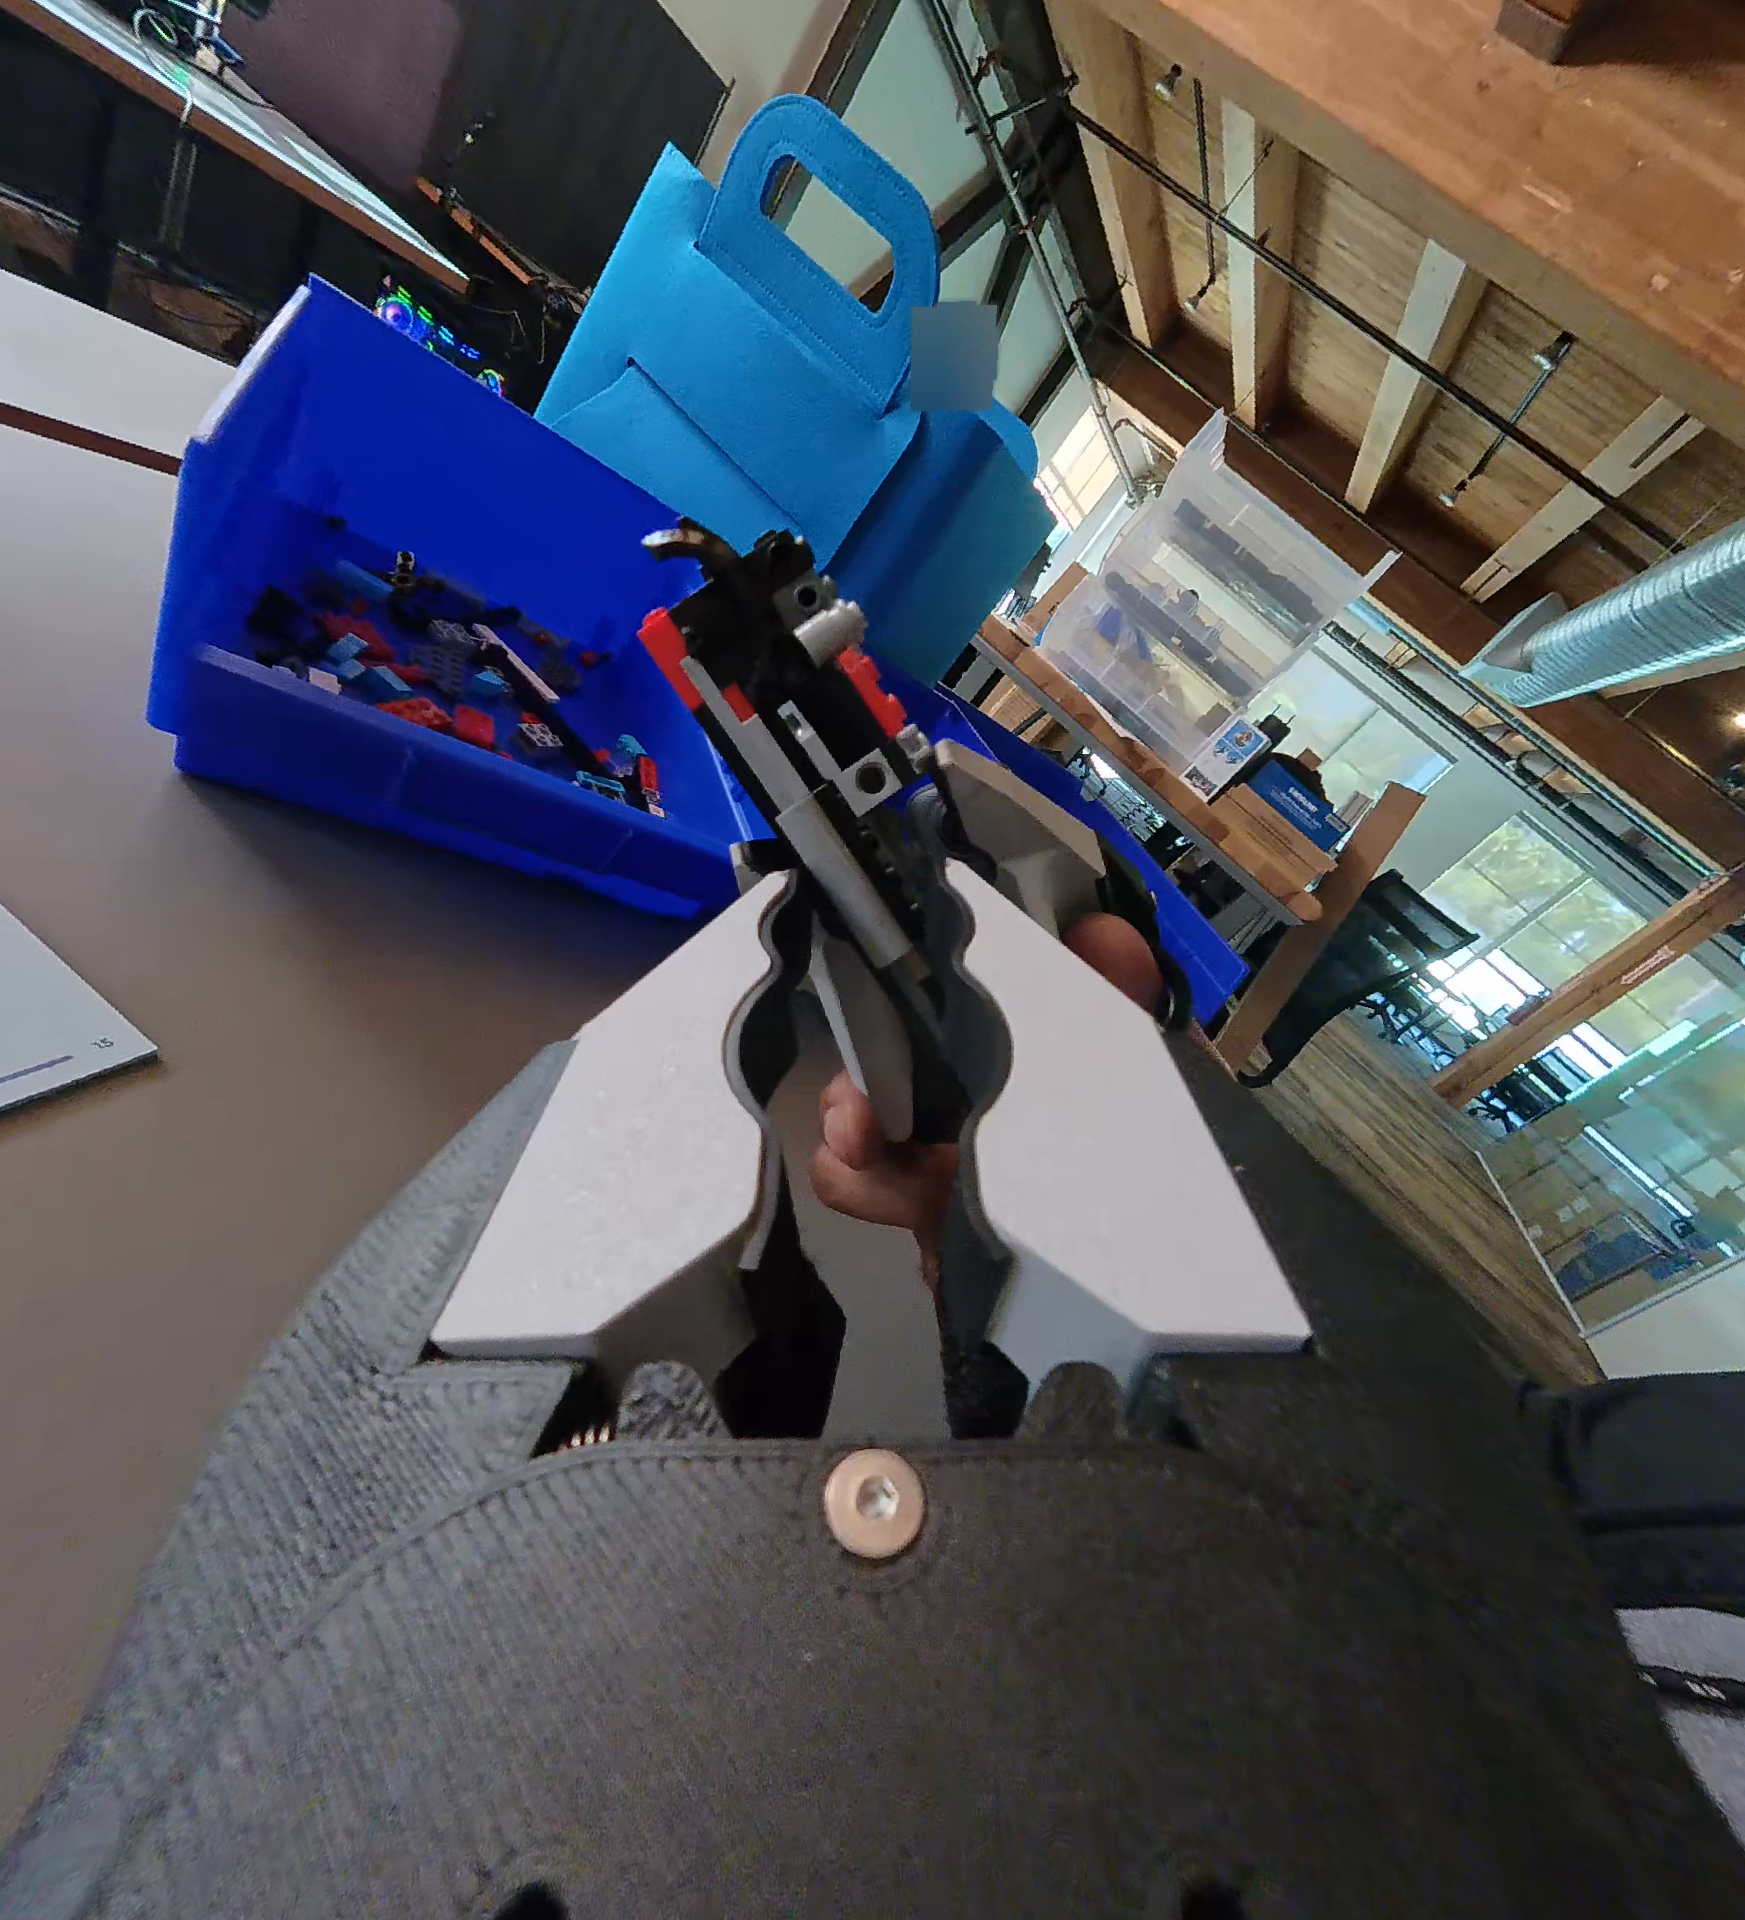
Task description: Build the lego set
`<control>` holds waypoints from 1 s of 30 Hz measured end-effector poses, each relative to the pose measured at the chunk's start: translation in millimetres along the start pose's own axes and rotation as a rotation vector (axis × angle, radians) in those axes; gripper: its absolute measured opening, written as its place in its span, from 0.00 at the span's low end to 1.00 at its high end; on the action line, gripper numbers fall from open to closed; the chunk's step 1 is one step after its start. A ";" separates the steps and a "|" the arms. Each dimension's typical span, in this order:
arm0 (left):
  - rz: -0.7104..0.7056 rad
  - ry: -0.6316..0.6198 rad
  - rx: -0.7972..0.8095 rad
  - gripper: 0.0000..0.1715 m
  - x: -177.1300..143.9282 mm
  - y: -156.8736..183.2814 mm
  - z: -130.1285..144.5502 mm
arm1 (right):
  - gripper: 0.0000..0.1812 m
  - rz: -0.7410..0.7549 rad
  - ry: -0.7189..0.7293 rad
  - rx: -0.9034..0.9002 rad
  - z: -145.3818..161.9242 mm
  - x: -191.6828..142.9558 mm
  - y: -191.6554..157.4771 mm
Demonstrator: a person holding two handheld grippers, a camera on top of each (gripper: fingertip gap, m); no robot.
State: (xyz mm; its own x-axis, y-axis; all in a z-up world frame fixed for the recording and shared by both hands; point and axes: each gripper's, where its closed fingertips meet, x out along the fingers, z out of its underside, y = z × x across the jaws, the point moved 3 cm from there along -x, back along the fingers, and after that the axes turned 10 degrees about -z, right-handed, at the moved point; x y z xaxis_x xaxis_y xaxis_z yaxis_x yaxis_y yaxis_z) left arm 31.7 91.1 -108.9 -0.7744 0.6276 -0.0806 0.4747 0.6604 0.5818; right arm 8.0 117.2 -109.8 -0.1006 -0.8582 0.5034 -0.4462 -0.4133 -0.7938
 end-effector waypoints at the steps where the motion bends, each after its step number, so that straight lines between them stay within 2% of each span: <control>1: 0.000 -0.001 0.004 0.13 0.2 0.0 0.0 | 0.20 0.001 0.001 0.001 -0.1 -0.2 0.1; 15: 0.007 0.018 0.003 0.13 1.3 -0.9 -2.0 | 0.21 0.022 -0.006 -0.024 -1.8 1.0 -1.0; 19: -0.003 0.022 0.017 0.12 0.5 -1.6 -2.9 | 0.29 0.015 -0.025 -0.040 -1.1 3.1 -3.9; 30: 0.004 0.030 0.066 0.12 -3.0 6.4 -5.7 | 0.23 -0.026 0.002 -0.061 -5.0 0.9 -9.1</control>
State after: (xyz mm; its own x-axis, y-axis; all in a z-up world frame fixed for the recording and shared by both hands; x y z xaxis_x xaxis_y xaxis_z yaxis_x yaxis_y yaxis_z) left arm 34.6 91.1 -100.3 -0.7843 0.6181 -0.0538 0.5034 0.6846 0.5272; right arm 7.6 121.7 -100.5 -0.0900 -0.8469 0.5242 -0.5019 -0.4160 -0.7583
